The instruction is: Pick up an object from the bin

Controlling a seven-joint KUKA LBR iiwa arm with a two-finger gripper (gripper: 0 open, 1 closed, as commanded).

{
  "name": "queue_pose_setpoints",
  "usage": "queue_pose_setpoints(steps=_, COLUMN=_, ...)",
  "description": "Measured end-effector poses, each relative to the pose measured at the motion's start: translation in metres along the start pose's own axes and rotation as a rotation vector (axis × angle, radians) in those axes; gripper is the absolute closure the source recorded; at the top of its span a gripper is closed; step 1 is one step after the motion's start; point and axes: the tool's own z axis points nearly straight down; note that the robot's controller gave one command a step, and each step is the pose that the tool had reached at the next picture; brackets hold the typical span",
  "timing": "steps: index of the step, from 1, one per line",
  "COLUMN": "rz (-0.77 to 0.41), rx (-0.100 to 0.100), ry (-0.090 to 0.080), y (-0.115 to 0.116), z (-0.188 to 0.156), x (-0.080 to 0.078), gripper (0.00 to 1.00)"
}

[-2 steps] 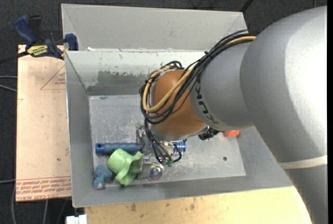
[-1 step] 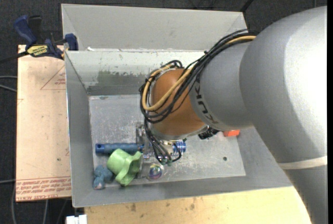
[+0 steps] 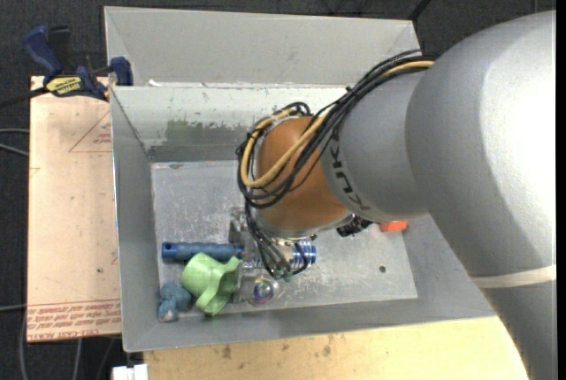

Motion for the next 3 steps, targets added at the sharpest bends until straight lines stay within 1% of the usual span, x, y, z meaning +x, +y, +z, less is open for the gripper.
queue_pose_setpoints(steps=1, rz=0.001, rx=-0.002, ry=0.001, y=0.000, z=0.000, x=0.000, gripper=0.00)
queue_pose_setpoints(steps=2, rz=0.002, rx=-0.002, ry=-0.001, y=0.001, z=0.000, x=0.000, gripper=1.00)
queue_pose_setpoints(steps=3, rz=0.000, rx=0.008, ry=0.005, y=0.003, z=-0.084, x=-0.003, gripper=1.00)
